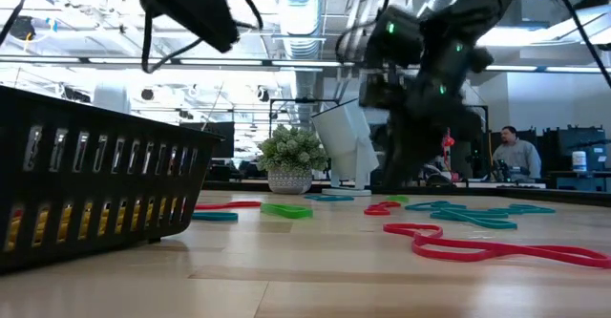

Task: Pick and place items into bin
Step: Put the red rubber band into the black bin

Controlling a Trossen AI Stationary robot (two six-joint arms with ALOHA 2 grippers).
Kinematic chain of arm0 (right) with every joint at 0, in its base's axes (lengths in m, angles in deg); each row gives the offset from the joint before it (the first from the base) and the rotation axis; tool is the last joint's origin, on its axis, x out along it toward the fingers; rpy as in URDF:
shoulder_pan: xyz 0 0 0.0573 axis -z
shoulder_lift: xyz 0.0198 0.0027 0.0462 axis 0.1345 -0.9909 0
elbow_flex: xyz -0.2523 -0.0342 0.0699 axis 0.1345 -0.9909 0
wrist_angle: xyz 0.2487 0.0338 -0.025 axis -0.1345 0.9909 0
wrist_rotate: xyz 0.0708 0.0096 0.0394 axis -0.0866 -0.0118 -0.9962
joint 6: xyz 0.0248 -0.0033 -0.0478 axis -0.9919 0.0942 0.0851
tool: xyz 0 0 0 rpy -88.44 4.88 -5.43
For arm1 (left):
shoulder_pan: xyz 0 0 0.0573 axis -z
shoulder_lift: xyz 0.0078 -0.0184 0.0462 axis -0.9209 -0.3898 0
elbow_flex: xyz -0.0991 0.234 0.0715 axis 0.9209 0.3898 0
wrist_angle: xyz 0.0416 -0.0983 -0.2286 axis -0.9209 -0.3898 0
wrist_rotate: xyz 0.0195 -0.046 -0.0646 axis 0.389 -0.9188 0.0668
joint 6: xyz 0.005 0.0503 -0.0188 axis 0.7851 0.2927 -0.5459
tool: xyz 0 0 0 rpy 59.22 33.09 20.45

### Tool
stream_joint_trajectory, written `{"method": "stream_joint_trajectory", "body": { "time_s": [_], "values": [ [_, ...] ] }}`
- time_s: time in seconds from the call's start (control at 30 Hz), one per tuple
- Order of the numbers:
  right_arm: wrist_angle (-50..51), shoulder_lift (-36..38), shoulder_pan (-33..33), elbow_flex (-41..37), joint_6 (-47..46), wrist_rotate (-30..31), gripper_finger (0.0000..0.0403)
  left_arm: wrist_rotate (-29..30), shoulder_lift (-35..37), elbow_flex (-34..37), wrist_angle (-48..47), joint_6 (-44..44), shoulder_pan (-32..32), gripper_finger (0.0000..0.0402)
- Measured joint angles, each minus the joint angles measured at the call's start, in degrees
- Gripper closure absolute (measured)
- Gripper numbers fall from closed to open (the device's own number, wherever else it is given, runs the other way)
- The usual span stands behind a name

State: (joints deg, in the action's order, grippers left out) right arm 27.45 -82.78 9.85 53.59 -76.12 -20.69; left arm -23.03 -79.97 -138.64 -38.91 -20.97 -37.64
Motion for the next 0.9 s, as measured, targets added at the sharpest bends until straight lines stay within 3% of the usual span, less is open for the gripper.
{"method": "stream_joint_trajectory", "body": {
  "time_s": [0.37,0.6,0.9],
  "values": [
    [-4.1,-5.0,3.1,0.1,2.8,-1.4,0.0328,-0.4,0.0,0.0,-0.3,4.8,-4.0,0.0290],
    [-3.8,-5.1,2.1,0.1,1.6,-3.1,0.0393,-0.3,0.0,0.0,-0.3,4.7,-4.0,0.0290],
    [-12.4,0.4,-0.7,0.3,-3.8,-6.6,0.0401,5.5,0.0,0.0,1.8,3.2,-4.4,0.0290]
  ]
}}
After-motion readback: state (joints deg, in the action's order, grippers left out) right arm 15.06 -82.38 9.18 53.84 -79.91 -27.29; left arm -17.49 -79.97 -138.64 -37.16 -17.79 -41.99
